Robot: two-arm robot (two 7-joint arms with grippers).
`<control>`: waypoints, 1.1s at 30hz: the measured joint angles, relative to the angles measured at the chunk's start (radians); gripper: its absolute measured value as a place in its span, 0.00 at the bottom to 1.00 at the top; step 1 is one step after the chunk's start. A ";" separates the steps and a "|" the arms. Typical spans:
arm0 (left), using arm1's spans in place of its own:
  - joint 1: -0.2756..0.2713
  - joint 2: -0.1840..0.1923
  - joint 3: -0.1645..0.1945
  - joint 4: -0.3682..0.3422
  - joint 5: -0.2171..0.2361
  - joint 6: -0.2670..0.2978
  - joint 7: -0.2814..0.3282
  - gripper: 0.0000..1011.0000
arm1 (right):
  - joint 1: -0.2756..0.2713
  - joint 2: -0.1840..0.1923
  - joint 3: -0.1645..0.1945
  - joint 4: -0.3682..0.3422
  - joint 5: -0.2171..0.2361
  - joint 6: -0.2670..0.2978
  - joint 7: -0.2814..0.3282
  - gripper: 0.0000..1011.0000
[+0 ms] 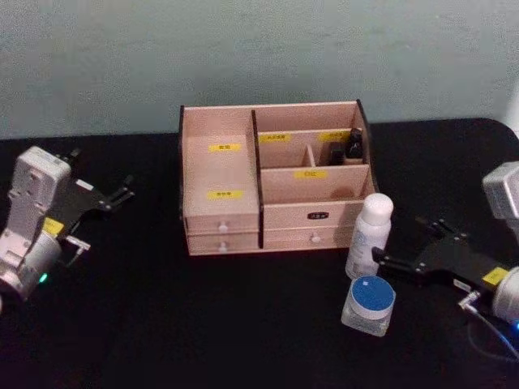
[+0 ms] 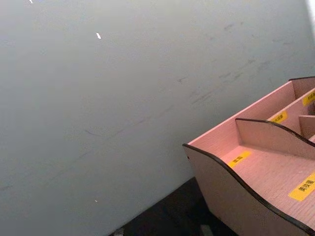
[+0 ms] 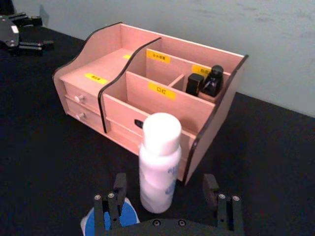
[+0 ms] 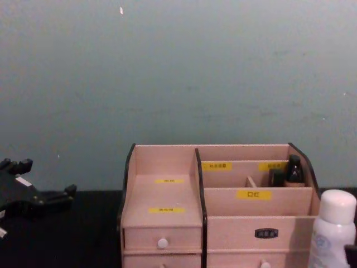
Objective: Pick up the facial cleanser and watermelon frost from the table and place them into the tiered storage box.
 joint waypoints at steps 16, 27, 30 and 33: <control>0.000 0.000 0.000 0.000 0.000 0.000 0.000 0.99 | 0.105 -0.089 -0.044 0.031 -0.044 0.113 0.005 0.99; 0.000 0.000 0.000 0.000 0.000 0.000 0.000 0.99 | 0.136 -0.130 -0.050 0.056 -0.078 0.146 0.015 0.99; 0.000 0.000 0.000 0.000 0.000 0.000 0.000 0.99 | 0.137 -0.138 -0.050 0.059 -0.088 0.154 0.017 0.99; 0.000 0.000 0.000 0.000 0.000 0.000 0.000 0.99 | 0.136 -0.143 -0.048 0.060 -0.094 0.160 0.017 0.99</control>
